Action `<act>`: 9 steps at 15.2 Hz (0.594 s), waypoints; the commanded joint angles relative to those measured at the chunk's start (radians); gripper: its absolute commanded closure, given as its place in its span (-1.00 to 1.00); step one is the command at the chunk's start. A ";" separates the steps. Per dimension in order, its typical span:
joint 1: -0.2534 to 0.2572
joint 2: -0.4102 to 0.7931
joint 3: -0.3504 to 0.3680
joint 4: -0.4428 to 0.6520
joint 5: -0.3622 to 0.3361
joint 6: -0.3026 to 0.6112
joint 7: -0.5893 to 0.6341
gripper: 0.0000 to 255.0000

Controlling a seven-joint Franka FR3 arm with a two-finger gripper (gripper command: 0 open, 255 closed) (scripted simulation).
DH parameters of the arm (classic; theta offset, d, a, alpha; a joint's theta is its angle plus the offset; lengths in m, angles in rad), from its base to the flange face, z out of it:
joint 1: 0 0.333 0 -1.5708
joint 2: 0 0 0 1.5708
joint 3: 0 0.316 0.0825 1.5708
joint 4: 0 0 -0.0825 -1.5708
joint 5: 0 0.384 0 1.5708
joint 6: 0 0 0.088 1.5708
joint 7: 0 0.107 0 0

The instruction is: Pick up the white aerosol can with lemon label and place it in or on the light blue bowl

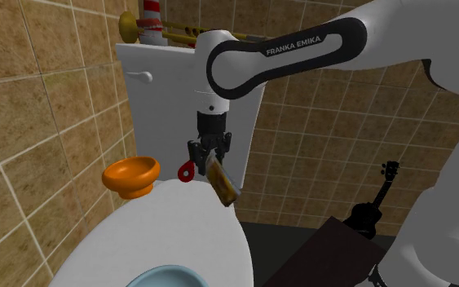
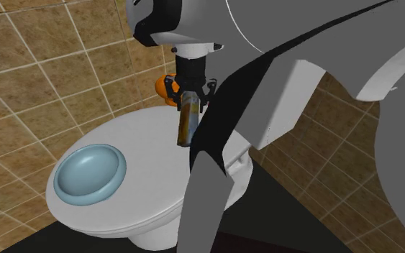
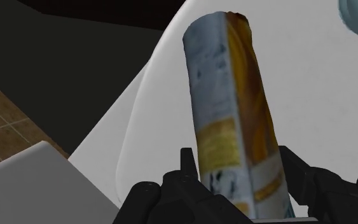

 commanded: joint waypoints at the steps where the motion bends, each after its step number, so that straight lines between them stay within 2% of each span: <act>1: 0.011 -0.010 0.011 0.000 0.005 -0.007 0.021 1.00; 9: 0.104 -0.041 0.103 -0.036 0.033 0.013 0.194 1.00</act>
